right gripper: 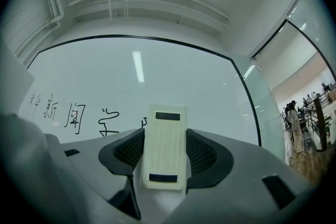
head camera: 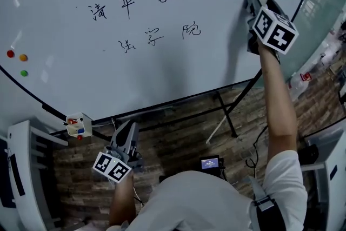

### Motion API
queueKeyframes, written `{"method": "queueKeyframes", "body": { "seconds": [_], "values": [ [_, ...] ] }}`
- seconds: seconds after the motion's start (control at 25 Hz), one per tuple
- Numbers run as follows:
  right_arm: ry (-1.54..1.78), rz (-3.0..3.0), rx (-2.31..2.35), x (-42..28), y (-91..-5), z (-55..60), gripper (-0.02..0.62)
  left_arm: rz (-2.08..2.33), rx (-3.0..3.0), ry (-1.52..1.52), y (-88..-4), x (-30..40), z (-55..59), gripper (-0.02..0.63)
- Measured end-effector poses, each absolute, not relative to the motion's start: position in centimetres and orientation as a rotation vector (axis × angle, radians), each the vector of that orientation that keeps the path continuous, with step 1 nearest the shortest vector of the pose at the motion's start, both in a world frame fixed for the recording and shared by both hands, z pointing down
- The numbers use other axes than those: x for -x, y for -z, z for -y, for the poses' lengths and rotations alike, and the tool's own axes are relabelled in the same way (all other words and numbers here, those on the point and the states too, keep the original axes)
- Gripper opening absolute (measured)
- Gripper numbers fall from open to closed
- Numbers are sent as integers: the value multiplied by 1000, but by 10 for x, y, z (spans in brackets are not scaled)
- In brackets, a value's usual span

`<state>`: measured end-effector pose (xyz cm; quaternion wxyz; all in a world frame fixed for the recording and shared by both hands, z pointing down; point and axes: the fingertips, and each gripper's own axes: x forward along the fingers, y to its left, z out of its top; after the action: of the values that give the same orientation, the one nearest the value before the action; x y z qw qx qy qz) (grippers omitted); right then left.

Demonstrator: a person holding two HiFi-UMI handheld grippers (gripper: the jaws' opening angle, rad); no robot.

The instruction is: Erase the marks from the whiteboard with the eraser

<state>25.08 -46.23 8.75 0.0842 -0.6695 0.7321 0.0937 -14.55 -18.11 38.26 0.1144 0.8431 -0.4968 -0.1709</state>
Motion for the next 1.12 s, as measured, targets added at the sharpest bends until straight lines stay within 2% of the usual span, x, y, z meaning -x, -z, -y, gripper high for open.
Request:
{"method": "queueKeyframes", "body": {
  "seconds": [0.52, 1.12],
  "values": [
    [-252, -2195, 1991, -237, -87, 461, 259, 1426, -2484, 513, -383, 143, 182, 18],
    [-284, -2210, 1983, -183, -87, 451, 259, 1381, -2490, 530, -389, 173, 186, 18]
  ]
}}
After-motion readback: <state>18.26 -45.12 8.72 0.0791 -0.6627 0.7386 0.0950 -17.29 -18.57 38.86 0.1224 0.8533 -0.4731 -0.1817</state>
